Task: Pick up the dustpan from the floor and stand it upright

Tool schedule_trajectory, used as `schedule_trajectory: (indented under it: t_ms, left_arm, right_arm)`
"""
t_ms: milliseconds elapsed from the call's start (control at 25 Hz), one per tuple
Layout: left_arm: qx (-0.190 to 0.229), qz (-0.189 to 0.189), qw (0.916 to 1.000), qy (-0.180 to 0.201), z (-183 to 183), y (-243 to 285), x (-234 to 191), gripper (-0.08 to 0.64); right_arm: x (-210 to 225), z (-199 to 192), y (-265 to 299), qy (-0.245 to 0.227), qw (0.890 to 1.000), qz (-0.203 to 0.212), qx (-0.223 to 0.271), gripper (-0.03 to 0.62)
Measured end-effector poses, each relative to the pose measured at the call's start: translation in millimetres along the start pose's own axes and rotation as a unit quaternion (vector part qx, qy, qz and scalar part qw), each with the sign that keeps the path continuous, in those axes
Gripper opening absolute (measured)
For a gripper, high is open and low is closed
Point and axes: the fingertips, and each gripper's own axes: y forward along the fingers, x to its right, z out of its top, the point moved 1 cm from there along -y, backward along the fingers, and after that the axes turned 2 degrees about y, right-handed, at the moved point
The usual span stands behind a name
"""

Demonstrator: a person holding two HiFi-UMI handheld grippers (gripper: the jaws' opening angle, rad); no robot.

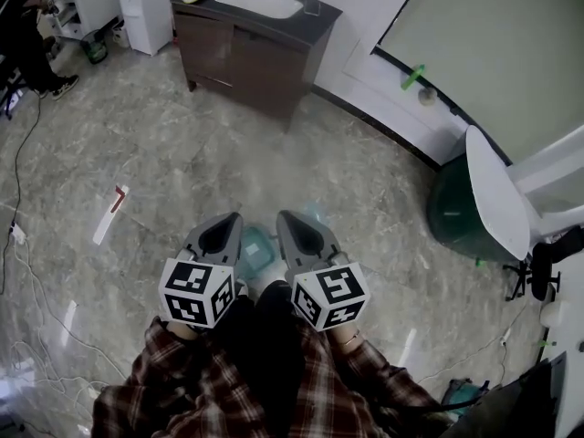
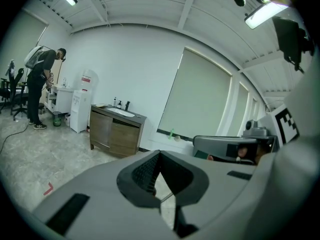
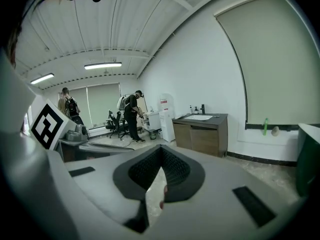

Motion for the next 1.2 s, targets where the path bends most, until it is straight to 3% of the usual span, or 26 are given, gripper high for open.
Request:
schedule_trajectory:
  t_ms: [560,1200]
  left_arm:
    - [0.0,0.006,1.0,-0.003,9.7,7.1,-6.8,0.0]
    - [0.005,0.012,0.9999,0.006,9.1,-6.5,-12.6,0.002]
  right_arm:
    - [14.6,-4.1,11.9,0.015,0.999,0.003,-0.03,0.011]
    - [-0.5,-11.4,27.4,0.012,0.998,0.024,-0.049,0.011]
